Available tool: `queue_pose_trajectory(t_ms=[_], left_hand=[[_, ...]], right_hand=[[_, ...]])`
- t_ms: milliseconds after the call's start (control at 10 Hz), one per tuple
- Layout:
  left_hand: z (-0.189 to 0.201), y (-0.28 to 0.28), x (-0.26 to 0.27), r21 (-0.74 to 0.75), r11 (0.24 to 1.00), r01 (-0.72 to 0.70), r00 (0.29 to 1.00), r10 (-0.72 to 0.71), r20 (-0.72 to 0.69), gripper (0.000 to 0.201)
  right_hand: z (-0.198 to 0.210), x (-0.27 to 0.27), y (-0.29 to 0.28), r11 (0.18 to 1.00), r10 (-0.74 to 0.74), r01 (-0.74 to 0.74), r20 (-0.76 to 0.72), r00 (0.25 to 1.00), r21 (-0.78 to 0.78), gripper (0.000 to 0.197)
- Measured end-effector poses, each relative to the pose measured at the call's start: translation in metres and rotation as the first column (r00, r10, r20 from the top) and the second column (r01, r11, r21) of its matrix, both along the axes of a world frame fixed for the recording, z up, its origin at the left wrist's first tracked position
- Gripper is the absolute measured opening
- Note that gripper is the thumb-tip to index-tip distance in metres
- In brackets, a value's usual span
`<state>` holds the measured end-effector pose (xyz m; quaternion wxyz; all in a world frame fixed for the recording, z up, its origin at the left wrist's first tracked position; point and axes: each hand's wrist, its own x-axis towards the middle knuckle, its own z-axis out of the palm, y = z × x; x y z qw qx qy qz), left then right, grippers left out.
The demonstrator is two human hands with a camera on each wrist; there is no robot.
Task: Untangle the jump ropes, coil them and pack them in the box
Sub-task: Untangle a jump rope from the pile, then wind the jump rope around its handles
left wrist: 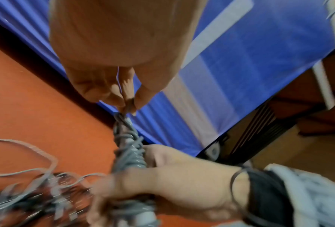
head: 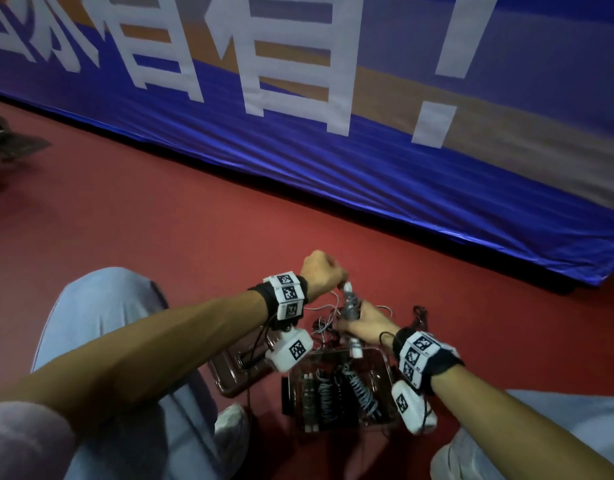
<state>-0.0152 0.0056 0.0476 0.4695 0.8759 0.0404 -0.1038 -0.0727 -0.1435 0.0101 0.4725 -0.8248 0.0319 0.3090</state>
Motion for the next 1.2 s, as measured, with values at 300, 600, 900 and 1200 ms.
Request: queue_pose_trajectory(t_ms=[300,600,900,1200], left_hand=[[-0.133,0.044,-0.024,0.3,0.822,0.484,0.833,-0.329,-0.444,0.029],[-0.215,0.053,-0.02,0.556,0.725,0.407,0.912,-0.283,-0.299,0.049],[-0.253,0.05,0.002,0.504,0.621,0.6,0.799,-0.5,-0.333,0.049],[-0.234,0.047,-0.002,0.436,0.551,0.712,0.701,-0.593,-0.396,0.045]], right_hand=[[-0.192,-0.018,0.017,0.895,0.326,-0.385,-0.258,0.91,-0.227,0.087],[-0.322,-0.034,0.047,0.838,0.376,-0.364,-0.052,0.925,-0.408,0.045],[-0.226,-0.035,0.059,0.925,0.21,-0.254,-0.176,0.962,-0.284,0.028],[-0.195,-0.034,0.031,0.954,0.053,-0.043,0.026,0.998,-0.296,0.023]])
